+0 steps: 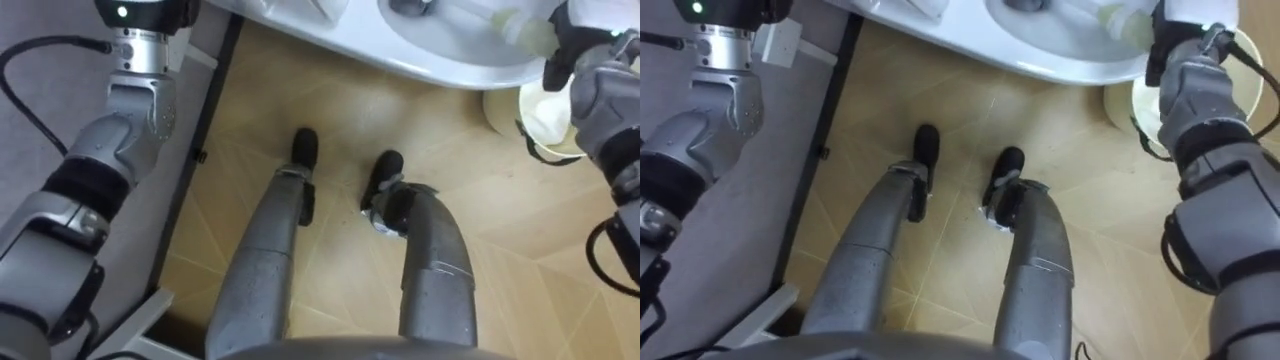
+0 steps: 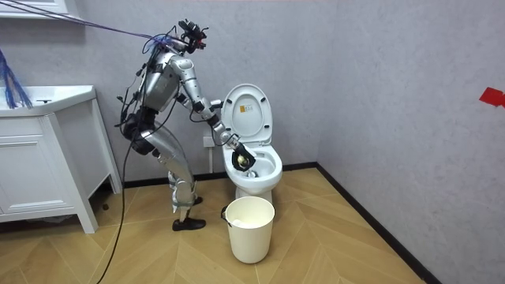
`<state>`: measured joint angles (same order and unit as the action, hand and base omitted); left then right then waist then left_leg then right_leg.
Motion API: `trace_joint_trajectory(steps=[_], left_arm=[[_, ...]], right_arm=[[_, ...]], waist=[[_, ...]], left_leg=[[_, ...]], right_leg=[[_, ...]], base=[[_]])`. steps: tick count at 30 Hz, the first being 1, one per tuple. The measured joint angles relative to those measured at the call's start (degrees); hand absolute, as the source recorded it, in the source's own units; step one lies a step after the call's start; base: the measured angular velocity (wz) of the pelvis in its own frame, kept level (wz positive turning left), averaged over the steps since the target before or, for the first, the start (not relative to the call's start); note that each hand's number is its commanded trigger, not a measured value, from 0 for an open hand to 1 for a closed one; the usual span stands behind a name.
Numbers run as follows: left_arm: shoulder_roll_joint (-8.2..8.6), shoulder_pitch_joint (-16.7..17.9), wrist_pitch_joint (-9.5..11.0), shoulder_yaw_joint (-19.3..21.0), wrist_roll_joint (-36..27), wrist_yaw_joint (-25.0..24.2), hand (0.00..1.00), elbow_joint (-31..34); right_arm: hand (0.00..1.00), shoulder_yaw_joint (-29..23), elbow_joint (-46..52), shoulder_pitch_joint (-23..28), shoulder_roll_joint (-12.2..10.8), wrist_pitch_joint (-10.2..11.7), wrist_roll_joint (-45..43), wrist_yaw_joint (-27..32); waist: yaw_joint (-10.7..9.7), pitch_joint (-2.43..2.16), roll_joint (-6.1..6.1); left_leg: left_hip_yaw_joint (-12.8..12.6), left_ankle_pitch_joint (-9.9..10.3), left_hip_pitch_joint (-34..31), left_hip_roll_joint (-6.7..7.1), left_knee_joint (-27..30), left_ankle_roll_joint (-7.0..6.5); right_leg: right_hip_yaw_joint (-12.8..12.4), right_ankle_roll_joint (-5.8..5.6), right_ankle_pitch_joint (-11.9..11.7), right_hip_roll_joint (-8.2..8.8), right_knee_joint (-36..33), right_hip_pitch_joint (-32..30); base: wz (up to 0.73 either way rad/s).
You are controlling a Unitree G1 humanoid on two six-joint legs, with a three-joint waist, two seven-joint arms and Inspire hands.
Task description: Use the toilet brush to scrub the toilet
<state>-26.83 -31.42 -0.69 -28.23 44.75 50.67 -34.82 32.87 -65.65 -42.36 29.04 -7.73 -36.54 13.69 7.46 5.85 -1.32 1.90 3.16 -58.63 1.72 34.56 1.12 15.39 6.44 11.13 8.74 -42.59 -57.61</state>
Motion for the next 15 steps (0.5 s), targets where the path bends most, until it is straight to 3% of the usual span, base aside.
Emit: trace_joint_trajectory(steps=[2,5,7,10,15], left_arm=[[1.06,0.19,-0.39,-0.59,-0.05,-1.32,0.00,0.02],[2.14,1.62,-0.50,-1.16,-0.57,-2.31,0.00,0.11],[3.09,2.45,-0.03,-1.28,-2.85,-2.36,0.00,0.15],[3.19,4.55,-0.04,-0.94,-3.79,-2.23,0.00,0.66],[3.12,9.17,0.07,1.94,-4.77,-2.06,0.00,2.15]], right_arm=[[1.00,1.48,1.81,2.53,-0.03,-1.37,-2.66,0.16],[1.00,2.18,4.38,4.54,-0.46,-3.94,-4.41,0.52],[1.00,2.15,7.94,7.76,-0.35,-5.77,-4.53,0.72],[1.00,1.88,13.48,11.78,-0.30,-8.64,-4.69,1.10],[1.00,1.74,25.01,17.27,-0.50,-11.86,-4.19,-2.43]], waist=[[0.74,-0.36,1.11],[1.67,-0.46,2.93],[1.97,-0.95,4.00],[1.96,-1.61,5.02],[0.92,-2.16,5.64]], left_leg=[[0.56,0.25,0.56,-0.23,-0.05,-0.01],[0.48,0.79,1.64,-0.66,-0.23,-0.19],[0.21,0.95,2.42,-0.91,-0.86,-0.37],[-0.09,1.24,2.77,-1.32,-1.06,-0.35],[-0.12,1.60,4.71,-3.01,-2.60,0.12]], right_leg=[[0.74,-0.14,0.03,-0.33,0.94,1.34],[0.66,-0.87,-0.17,-0.98,2.26,2.90],[0.58,-1.11,-0.39,-1.35,3.32,3.75],[0.28,-0.67,-0.83,-2.25,4.19,4.18],[0.27,-0.16,-2.03,-4.15,8.27,6.95]], base=[[0.02],[-0.10],[-0.08],[-0.10],[-0.16]])
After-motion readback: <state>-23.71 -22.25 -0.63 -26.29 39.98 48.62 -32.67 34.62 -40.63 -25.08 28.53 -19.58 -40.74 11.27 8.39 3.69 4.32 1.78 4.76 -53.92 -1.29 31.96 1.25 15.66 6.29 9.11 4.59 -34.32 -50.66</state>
